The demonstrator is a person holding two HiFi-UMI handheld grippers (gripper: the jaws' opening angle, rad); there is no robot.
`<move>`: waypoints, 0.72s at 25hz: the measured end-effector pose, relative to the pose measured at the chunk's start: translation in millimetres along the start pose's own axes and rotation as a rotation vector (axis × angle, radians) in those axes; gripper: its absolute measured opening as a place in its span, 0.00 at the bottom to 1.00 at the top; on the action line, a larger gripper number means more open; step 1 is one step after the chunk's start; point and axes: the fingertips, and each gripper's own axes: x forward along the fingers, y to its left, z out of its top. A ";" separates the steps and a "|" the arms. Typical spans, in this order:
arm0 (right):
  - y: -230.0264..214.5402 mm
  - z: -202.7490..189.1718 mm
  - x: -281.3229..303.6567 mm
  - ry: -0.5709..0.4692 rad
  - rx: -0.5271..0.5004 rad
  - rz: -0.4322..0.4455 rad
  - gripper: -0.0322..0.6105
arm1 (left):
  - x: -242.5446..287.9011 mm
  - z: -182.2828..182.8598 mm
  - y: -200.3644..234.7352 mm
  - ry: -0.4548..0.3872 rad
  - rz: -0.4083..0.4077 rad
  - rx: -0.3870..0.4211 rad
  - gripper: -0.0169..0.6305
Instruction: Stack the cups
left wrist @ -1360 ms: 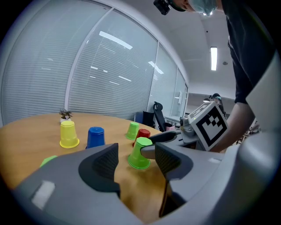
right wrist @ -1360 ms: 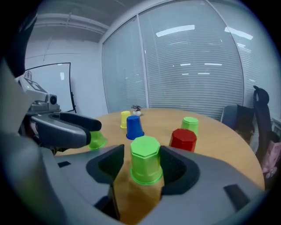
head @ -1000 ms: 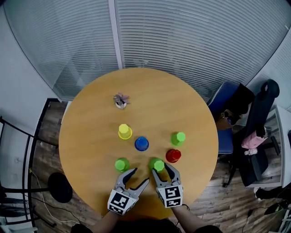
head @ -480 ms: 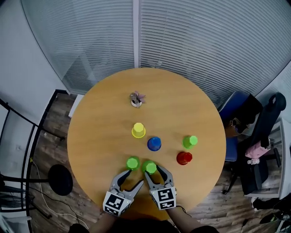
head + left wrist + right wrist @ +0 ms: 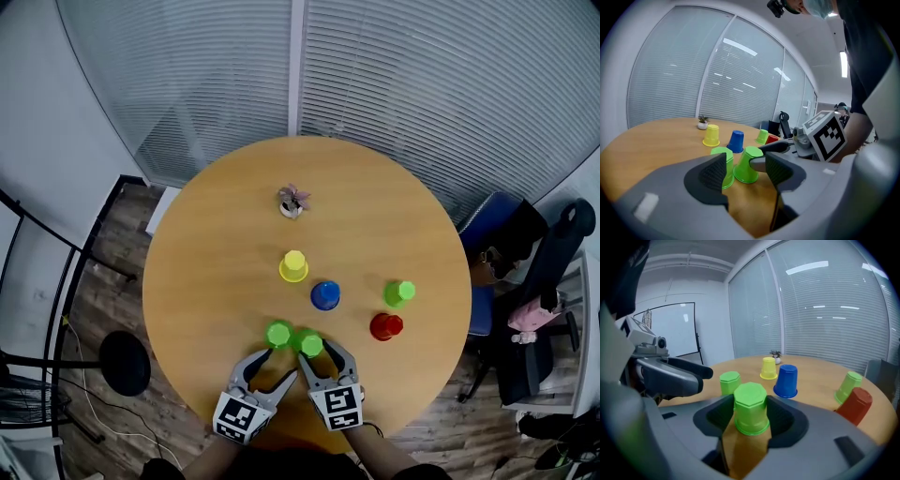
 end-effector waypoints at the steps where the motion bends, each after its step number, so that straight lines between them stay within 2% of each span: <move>1: -0.6 -0.1 -0.9 -0.001 -0.004 -0.004 0.40 | 0.9 0.4 -0.6 -0.001 0.000 0.000 0.41; 7: 1.0 -2.8 -0.7 -0.006 -0.006 0.006 0.40 | 5.1 -1.6 -7.1 0.017 -0.011 0.005 0.41; 13: 5.4 0.9 -3.6 -0.036 0.036 0.050 0.40 | 2.2 1.3 -8.2 0.016 -0.001 0.011 0.41; 18: -4.4 17.1 -25.0 -0.112 0.079 0.035 0.40 | 2.1 20.3 -19.9 -0.020 -0.030 0.037 0.41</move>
